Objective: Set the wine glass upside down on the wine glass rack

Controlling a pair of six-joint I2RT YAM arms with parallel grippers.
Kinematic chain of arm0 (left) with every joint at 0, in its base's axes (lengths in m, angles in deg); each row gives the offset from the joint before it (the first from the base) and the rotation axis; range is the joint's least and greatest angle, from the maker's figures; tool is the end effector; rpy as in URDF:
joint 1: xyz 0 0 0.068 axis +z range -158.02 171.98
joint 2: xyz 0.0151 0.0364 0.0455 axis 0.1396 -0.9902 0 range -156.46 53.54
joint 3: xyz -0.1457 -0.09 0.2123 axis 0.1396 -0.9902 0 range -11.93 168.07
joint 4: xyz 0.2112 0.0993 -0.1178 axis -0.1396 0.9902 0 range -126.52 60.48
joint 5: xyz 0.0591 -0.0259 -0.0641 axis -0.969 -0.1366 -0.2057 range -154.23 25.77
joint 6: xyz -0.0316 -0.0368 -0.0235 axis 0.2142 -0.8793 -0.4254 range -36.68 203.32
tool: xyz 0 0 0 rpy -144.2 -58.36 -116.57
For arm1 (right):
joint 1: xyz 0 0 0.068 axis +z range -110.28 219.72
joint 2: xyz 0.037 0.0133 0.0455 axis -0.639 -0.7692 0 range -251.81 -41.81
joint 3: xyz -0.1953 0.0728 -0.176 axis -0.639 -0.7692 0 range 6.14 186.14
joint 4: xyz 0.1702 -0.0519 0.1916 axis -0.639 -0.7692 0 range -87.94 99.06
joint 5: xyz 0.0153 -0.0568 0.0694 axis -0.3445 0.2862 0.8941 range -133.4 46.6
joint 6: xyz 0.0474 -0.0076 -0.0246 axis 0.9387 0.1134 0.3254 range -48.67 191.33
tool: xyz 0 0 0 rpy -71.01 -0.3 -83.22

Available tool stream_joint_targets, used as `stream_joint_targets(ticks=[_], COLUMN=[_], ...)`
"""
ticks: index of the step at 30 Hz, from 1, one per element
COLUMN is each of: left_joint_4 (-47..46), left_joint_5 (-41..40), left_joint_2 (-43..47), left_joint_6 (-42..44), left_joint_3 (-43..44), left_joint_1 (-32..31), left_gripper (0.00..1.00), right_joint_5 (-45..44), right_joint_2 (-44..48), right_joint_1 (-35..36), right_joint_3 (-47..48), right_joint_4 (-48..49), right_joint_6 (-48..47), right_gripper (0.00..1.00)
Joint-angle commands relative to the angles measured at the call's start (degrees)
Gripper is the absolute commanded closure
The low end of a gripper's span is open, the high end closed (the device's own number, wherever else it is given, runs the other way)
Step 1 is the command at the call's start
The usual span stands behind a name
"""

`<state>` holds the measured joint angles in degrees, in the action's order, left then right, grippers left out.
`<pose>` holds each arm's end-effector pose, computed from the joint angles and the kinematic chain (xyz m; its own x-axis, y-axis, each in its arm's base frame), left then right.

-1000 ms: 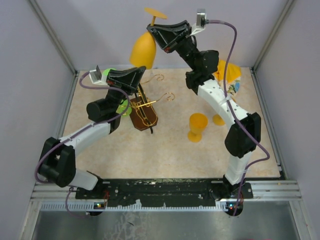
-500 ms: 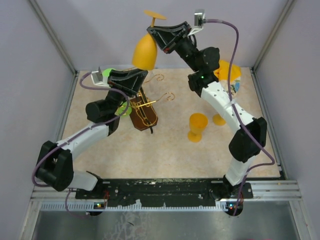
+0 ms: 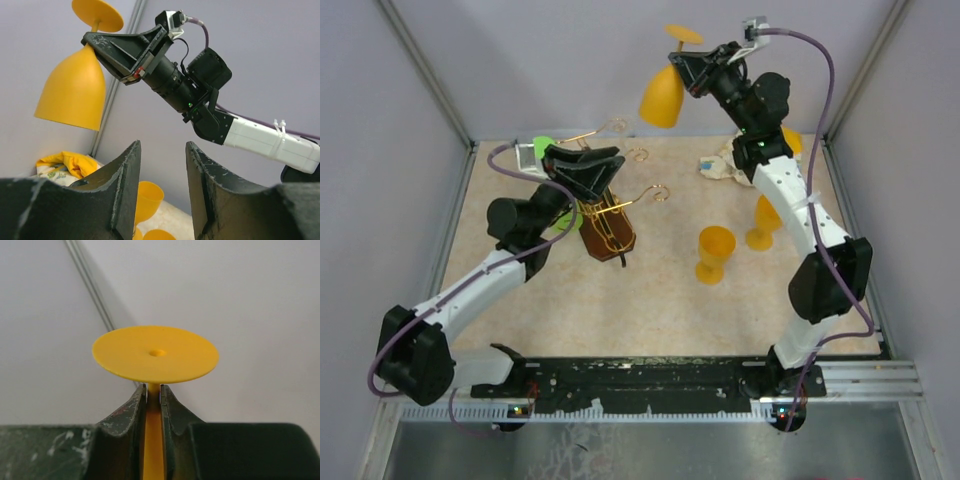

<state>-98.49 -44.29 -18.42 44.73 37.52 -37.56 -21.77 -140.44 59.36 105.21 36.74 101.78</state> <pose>0.2295 -0.1438 0.3945 0.0003 -0.6741 -0.7387 0.8862 0.3423 -0.3121 0.3710 0.1463 0.4869 0.0690 0.5249 -0.8484 -0.7583 0.5802 0.2973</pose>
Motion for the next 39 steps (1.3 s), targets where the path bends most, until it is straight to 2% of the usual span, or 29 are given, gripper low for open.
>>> stream_joint_targets(ticks=[1,4,6,10,15,18,21,26,32,39], left_joint_4=[0.18,-0.53,3.43,22.18,37.75,45.99,50.33,50.15,54.27,57.77], left_joint_5=[4.53,5.05,4.4,1.75,-1.29,-5.87,-9.72,-12.86,-14.67,-15.18], left_joint_2=[-2.55,-2.99,-1.7,-0.13,-0.54,-1.23,-0.81,1.96,2.84,2.78], left_joint_6=[-0.61,-1.05,2.82,13.6,23.0,28.85,32.77,35.5,35.24,34.39], left_joint_3=[-0.27,-0.37,1.23,10.47,21.24,26.32,27.93,25.2,26.3,27.42], left_joint_1=[-0.44,-0.35,-0.14,-0.03,1.06,1.3,1.43,1.62,1.76,1.76], left_gripper=[0.53,0.53,0.51,0.49,0.46,0.46,0.46,0.44,0.42,0.4], right_joint_5=[-0.75,-1.49,-2.0,-2.92,-4.34,-4.76,-4.38,-2.72,1.07,5.08], right_joint_2=[3.49,3.53,5.6,8.06,11.56,12.84,14.23,14.48,11.29,6.94], right_joint_1=[-0.44,-0.92,-1.43,-3.8,-7.39,-7.47,-7.48,-7.47,-5.94,-1.69], right_joint_3=[0.78,1.31,1.08,-3.39,-10.77,-14.51,-21.4,-32.82,-40.03,-45.32], right_joint_4=[-0.64,-4.14,-7.4,-9.5,-9.08,-9.23,-4.69,7.84,21.44,35.55], right_joint_6=[-3.22,-6.48,-9.97,-13.69,-16.59,-18.75,-20.11,-21.13,-21.91,-28.06], right_gripper=[1.0,1.0,1.0,1.0,1.0,1.0,1.0,1.0,1.0,1.0])
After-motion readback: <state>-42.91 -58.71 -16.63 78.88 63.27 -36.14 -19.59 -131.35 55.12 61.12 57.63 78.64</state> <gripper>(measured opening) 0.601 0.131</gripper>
